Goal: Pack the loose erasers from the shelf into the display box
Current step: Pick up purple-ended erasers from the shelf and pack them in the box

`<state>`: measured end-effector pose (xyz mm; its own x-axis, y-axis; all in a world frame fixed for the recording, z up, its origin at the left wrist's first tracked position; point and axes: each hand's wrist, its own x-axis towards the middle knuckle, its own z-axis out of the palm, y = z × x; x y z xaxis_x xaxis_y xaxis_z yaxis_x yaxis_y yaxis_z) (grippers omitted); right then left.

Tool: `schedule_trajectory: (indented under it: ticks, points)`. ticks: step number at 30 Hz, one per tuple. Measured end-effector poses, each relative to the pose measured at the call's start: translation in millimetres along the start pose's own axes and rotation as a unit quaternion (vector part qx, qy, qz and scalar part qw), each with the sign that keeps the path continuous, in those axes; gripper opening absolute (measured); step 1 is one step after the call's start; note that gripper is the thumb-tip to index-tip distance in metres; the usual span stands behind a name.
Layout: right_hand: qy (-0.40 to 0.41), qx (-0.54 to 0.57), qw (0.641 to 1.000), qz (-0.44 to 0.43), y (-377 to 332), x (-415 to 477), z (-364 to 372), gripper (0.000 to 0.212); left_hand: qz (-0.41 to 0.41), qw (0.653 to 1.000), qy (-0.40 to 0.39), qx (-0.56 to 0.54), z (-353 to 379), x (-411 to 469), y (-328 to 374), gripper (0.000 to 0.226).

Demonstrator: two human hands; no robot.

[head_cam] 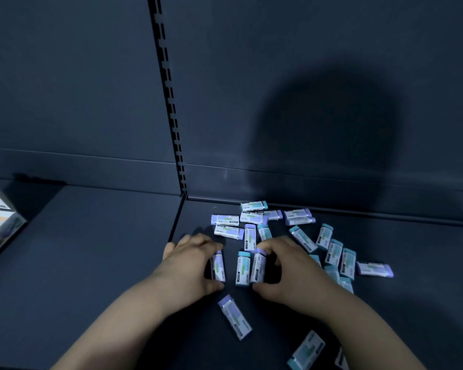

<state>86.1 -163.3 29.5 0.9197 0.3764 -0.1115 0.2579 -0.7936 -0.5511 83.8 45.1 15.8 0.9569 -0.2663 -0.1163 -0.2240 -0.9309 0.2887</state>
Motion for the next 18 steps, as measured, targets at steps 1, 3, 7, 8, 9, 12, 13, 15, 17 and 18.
schedule_trajectory:
  ticks: [1,3,7,8,9,12,13,15,17,18]
  points:
    - [0.006,0.021,1.000,0.001,0,-1,-1,0.050,0.006,1.000,0.003,-0.003,1,0,2,0.074]
    - [0.010,0.047,0.999,0.007,1,-3,-4,0.052,0.020,1.000,0.004,-0.009,3,0,6,0.072]
    - [0.000,0.048,0.999,0.019,3,-6,-7,0.056,0.034,0.999,-0.001,-0.024,6,0,8,0.073]
    - [-0.002,0.047,0.999,0.022,3,-7,-8,0.056,0.033,0.999,-0.003,-0.024,7,0,8,0.075]
    - [-0.002,0.044,0.999,0.026,2,-7,-9,0.056,0.031,0.999,-0.007,-0.020,7,0,7,0.077]
    - [-0.005,0.009,1.000,0.025,1,-9,-8,0.061,0.024,1.000,-0.014,-0.011,8,0,6,0.076]
    - [-0.009,-0.018,1.000,0.021,1,-9,-7,0.065,0.023,1.000,-0.015,-0.010,7,0,7,0.075]
    - [-0.023,-0.086,0.996,0.009,0,-9,-4,0.073,0.023,1.000,-0.014,-0.010,6,-1,8,0.073]
    - [-0.043,-0.136,0.990,0.003,0,-8,0,0.078,0.025,1.000,-0.013,-0.008,5,-3,10,0.073]
    - [-0.051,-0.141,0.989,0.007,1,-8,2,0.078,0.023,1.000,-0.014,-0.005,4,-5,11,0.073]
